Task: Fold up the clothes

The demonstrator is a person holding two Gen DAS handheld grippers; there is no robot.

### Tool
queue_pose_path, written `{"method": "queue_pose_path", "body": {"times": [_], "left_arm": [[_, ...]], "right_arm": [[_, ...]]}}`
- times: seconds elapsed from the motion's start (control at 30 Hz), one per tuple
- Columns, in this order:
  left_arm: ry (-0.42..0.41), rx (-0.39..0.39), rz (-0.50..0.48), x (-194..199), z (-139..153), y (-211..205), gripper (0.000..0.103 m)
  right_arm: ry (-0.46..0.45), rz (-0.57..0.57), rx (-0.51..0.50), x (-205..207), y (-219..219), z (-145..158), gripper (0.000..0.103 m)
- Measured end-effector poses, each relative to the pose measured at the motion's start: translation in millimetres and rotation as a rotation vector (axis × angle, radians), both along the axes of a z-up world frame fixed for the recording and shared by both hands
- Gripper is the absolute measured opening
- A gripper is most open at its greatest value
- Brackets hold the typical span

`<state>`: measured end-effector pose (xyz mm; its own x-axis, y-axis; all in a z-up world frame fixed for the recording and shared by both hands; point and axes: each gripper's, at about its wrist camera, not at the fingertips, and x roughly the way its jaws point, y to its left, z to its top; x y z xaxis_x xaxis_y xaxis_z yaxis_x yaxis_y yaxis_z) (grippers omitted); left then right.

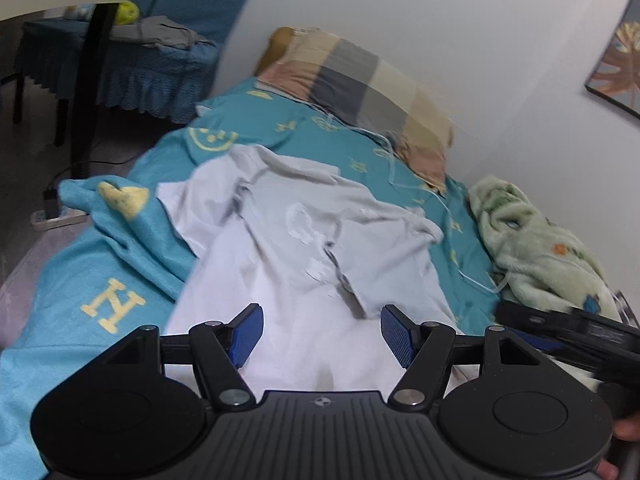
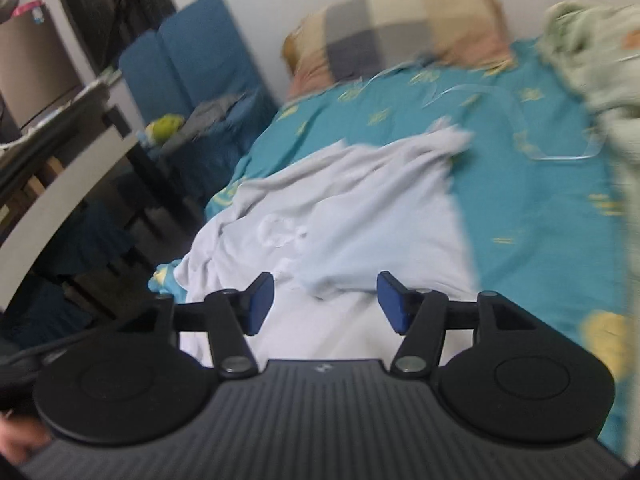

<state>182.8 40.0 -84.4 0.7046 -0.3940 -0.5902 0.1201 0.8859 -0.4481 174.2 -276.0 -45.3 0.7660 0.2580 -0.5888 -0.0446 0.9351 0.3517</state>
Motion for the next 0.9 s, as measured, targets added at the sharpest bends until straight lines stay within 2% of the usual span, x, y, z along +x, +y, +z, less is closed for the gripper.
{"method": "queue_pose_path", "body": {"times": [0.17,0.3,0.4,0.47,0.57,0.7,0.8,0.9], "left_arm": [[-0.014,0.036,-0.191,-31.8,1.3,-35.9,0.068],[-0.059,0.114,-0.385,-73.8,8.8,-80.3,0.067],[-0.078,0.128,-0.520,-104.0,9.6,-115.4,0.067],[-0.056,0.146,-0.586,-120.7,2.9,-140.8,0.065],[-0.023,0.202,-0.675,-139.4,-14.3,-175.6,0.064],[0.026,0.298,-0.799,-160.4,-42.7,-218.1,0.060],[0.056,0.360,-0.822,-168.1,-65.5,-234.7,0.058],[0.089,0.403,-0.757,-162.3,-77.9,-236.7,0.058]], "right_arm": [[0.048,-0.173,-0.038,-76.7,-47.6,11.6,0.061],[0.016,-0.234,-0.034,-117.3,-64.8,8.5,0.061],[-0.003,-0.254,-0.033,-120.5,-73.8,5.6,0.061],[-0.016,-0.267,-0.032,-122.6,-79.8,3.8,0.061],[-0.034,-0.288,-0.029,-125.7,-88.9,0.8,0.061],[-0.008,-0.305,0.046,-124.2,-105.8,-9.4,0.061],[0.010,-0.303,0.075,-119.7,-108.9,-15.2,0.061],[0.028,-0.301,0.103,-115.2,-112.0,-21.1,0.061]]}}
